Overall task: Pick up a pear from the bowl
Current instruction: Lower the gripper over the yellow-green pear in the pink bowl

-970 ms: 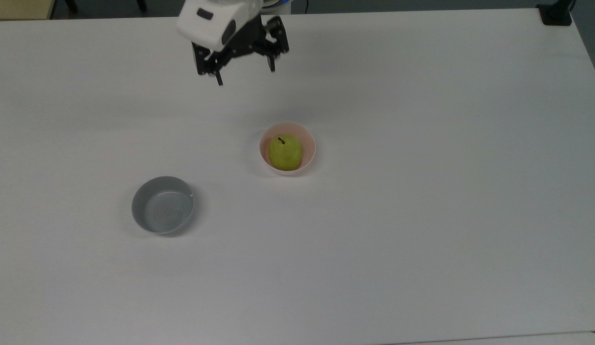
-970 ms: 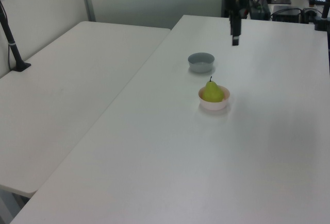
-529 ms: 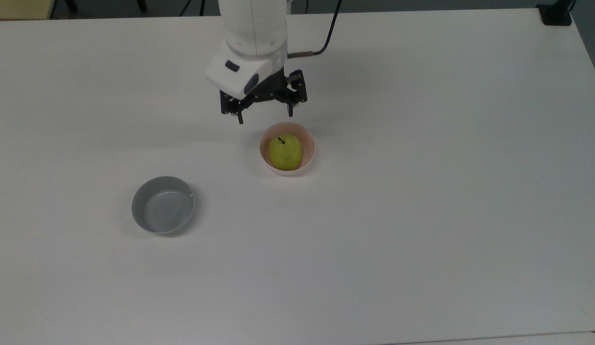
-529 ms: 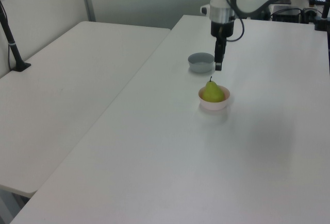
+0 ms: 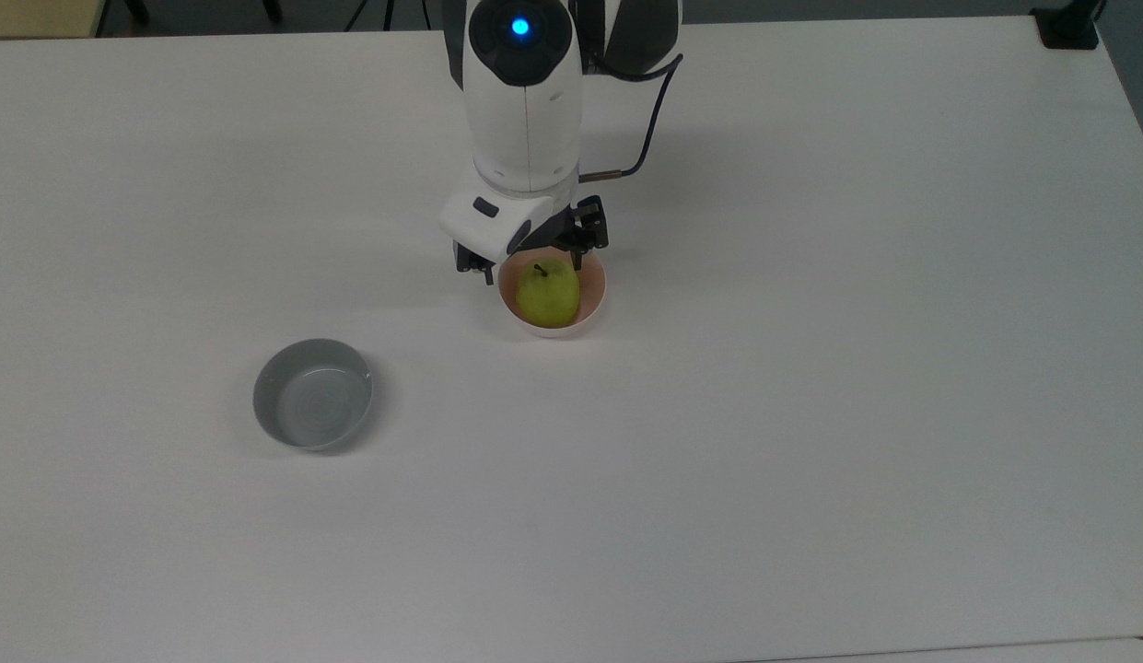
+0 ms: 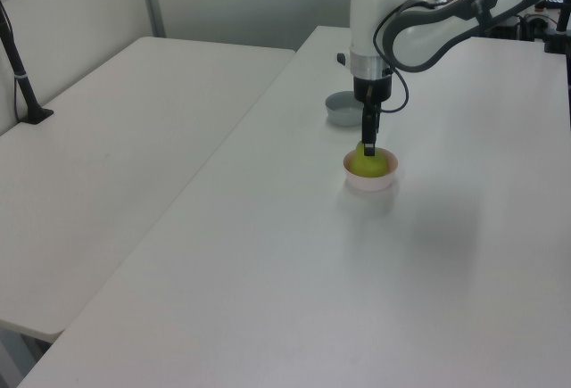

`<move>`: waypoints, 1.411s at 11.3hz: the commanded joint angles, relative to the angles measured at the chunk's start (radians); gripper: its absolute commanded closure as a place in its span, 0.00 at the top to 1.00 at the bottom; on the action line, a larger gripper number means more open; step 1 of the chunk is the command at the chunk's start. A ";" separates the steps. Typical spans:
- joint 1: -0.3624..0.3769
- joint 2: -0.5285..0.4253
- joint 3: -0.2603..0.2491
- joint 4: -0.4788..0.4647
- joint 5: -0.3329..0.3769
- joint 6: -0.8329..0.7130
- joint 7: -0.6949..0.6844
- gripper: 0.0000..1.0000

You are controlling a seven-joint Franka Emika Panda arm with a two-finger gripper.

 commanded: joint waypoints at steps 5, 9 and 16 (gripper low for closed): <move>0.028 0.045 -0.003 -0.007 -0.007 0.078 0.021 1.00; 0.028 0.045 0.008 -0.011 -0.005 0.078 0.023 0.69; 0.020 0.044 0.008 -0.013 0.000 0.070 0.021 0.13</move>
